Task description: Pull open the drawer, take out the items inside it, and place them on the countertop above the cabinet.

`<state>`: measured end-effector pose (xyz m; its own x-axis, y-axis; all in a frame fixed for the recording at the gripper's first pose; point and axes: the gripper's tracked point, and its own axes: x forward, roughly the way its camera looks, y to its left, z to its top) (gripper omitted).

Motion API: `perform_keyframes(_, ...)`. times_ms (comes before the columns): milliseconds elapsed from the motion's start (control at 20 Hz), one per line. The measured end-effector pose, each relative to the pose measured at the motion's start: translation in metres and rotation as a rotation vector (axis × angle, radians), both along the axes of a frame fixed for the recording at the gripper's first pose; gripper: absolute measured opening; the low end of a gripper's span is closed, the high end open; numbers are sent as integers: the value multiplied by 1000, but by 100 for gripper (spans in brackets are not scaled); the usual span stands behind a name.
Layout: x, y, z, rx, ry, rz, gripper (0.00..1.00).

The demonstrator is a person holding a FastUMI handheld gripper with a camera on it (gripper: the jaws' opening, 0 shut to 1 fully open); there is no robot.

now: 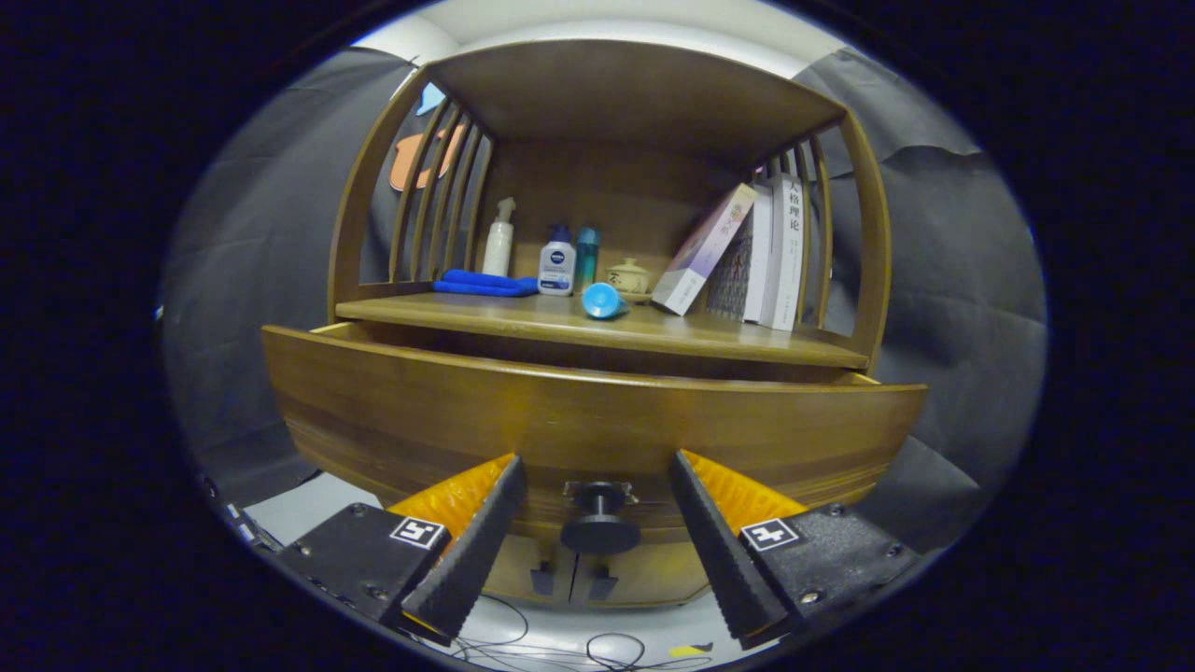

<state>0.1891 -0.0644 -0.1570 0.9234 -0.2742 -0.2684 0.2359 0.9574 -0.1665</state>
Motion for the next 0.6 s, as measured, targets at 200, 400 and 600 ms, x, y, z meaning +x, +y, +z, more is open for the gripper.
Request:
perform_keyframes(200, 10, -4, -1, -21, 4, -4, 100)
perform_keyframes(400, 23, -6, -1, -15, 28, -14, 100)
perform_keyframes(600, 38, -10, -2, 0, 44, -18, 100)
